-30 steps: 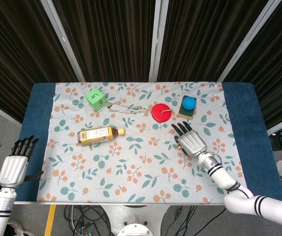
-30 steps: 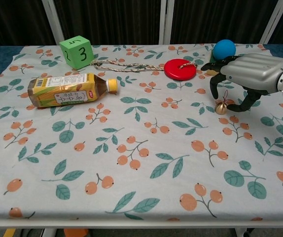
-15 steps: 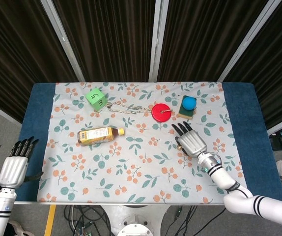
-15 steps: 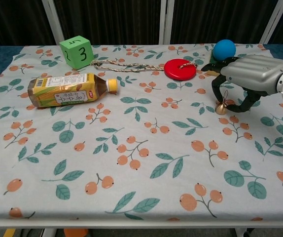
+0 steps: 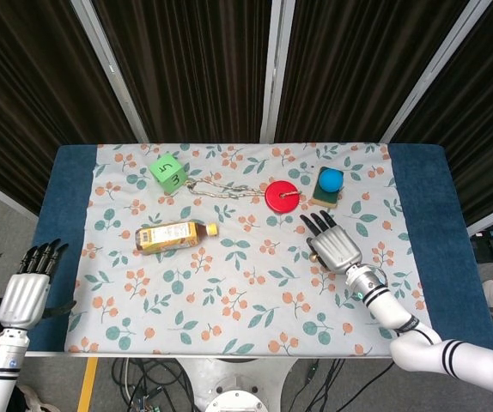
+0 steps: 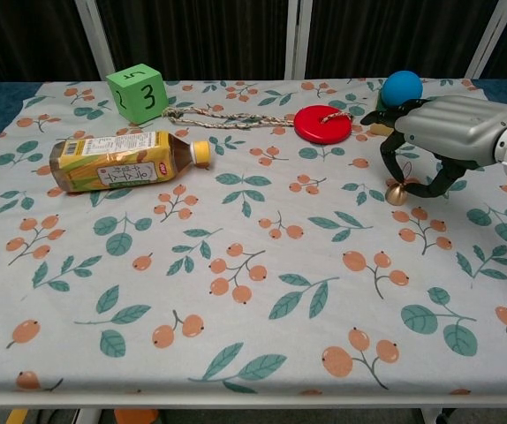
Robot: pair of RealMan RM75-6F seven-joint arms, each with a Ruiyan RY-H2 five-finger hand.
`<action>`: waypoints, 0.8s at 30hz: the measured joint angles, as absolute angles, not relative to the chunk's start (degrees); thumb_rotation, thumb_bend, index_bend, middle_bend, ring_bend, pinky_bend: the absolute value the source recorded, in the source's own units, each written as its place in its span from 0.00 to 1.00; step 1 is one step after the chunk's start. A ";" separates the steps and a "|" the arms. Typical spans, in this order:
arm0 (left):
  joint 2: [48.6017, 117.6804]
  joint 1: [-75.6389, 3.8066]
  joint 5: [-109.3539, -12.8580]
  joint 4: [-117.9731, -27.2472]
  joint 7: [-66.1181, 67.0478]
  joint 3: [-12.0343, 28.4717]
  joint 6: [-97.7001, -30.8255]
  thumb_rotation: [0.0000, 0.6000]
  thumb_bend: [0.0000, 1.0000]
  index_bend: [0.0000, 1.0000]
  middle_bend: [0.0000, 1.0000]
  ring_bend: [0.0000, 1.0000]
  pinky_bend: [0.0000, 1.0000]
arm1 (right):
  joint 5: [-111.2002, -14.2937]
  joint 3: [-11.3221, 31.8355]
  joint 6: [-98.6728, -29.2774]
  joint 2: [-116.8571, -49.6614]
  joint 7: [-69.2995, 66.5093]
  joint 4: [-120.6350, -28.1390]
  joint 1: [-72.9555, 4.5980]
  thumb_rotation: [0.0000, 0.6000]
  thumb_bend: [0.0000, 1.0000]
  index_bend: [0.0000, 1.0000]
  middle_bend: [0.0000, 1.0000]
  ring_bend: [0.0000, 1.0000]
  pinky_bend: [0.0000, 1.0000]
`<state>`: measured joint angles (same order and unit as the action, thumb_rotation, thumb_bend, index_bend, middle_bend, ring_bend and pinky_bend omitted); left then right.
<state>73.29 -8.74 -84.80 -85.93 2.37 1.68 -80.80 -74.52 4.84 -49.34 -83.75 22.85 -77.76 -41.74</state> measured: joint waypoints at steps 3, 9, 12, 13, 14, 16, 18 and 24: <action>73.35 -8.74 -84.77 -85.76 2.20 1.65 -80.71 1.00 0.00 0.00 0.00 0.00 0.01 | -74.47 4.78 -49.30 -83.87 22.86 -77.63 -41.85 1.00 0.29 0.57 0.05 0.00 0.00; 73.35 -8.66 -84.87 -85.53 1.75 1.57 -80.79 1.00 0.00 0.00 0.00 0.00 0.01 | -74.27 4.78 -49.34 -84.18 22.82 -77.36 -42.00 1.00 0.31 0.59 0.08 0.00 0.00; 73.30 -8.62 -84.88 -85.44 1.57 1.57 -80.82 1.00 0.00 0.00 0.00 0.00 0.01 | -74.19 4.83 -49.40 -84.29 22.69 -77.18 -42.07 1.00 0.32 0.61 0.08 0.00 0.00; 73.30 -8.62 -84.88 -85.43 1.52 1.57 -80.83 1.00 0.00 0.00 0.00 0.00 0.01 | -74.19 4.86 -49.43 -84.30 22.64 -77.15 -42.10 1.00 0.33 0.62 0.09 0.00 0.00; 73.29 -8.61 -84.89 -85.41 1.46 1.57 -80.82 1.00 0.00 0.00 0.00 0.00 0.01 | -74.19 4.86 -49.47 -84.30 22.60 -77.14 -42.11 1.00 0.33 0.63 0.09 0.00 0.00; 73.28 -8.61 -84.91 -85.41 1.44 1.55 -80.81 1.00 0.00 0.00 0.00 0.00 0.01 | -74.29 4.88 -49.68 -84.28 22.46 -77.17 -42.09 1.00 0.34 0.65 0.10 0.00 0.00; 73.26 -8.62 -84.92 -85.42 1.41 1.54 -80.78 1.00 0.00 0.00 0.00 0.00 0.01 | -74.49 4.95 -50.07 -84.22 22.20 -77.19 -42.05 1.00 0.34 0.67 0.11 0.00 0.00; 73.18 -8.72 -85.04 -85.59 1.41 1.63 -80.81 1.00 0.00 0.00 0.00 0.00 0.01 | -75.10 5.78 -51.98 -82.47 21.06 -78.27 -41.75 1.00 0.34 0.68 0.12 0.00 0.00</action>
<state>73.18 -8.72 -85.04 -85.59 1.41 1.63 -80.81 -75.10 5.78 -51.98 -82.47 21.06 -78.27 -41.75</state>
